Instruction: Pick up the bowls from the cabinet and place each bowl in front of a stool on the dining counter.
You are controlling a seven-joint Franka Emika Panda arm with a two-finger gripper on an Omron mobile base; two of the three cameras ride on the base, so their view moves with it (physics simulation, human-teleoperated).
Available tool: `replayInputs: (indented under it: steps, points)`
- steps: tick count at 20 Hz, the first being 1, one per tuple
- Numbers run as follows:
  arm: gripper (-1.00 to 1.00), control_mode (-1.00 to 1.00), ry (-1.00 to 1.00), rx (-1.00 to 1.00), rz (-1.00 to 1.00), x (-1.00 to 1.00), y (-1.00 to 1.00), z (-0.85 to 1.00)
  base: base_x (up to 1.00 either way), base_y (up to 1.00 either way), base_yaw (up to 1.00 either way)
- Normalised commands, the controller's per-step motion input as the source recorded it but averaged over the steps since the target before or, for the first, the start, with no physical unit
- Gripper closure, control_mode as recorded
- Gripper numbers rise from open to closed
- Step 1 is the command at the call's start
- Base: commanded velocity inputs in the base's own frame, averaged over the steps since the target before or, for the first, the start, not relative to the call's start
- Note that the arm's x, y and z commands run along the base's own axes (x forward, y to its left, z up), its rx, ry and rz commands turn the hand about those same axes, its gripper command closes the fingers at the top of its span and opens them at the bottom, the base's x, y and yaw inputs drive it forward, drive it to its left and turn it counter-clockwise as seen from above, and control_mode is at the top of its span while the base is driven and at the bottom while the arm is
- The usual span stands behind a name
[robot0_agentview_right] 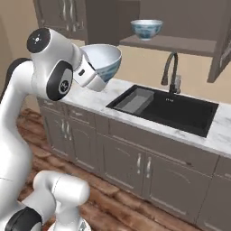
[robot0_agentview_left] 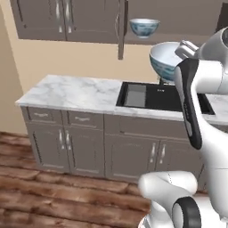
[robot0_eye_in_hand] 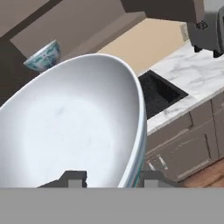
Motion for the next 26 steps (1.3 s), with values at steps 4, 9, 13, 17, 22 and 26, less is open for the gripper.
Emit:
replayInputs:
  steps: [4,9,13,17,22,26]
  points:
    - [1.00,1.00,0.00,0.00,0.00,0.00,0.00,0.00,-0.30,0.00,0.86]
    - [1.00,1.00,0.00,0.00,0.00,0.00,0.00,0.00,-0.30,-0.01,0.82]
    - [1.00,1.00,0.00,0.00,0.00,0.00,0.00,0.00,-0.26,-0.05,0.83]
    - [1.00,1.00,0.00,0.00,0.00,0.00,0.00,0.00,-0.08,-0.06,0.79]
    - [1.00,1.00,0.00,0.00,0.00,0.00,0.00,0.00,0.00,-0.09,0.75]
    - [1.00,1.00,0.00,0.00,0.00,0.00,0.00,0.00,0.00,-0.10,0.70]
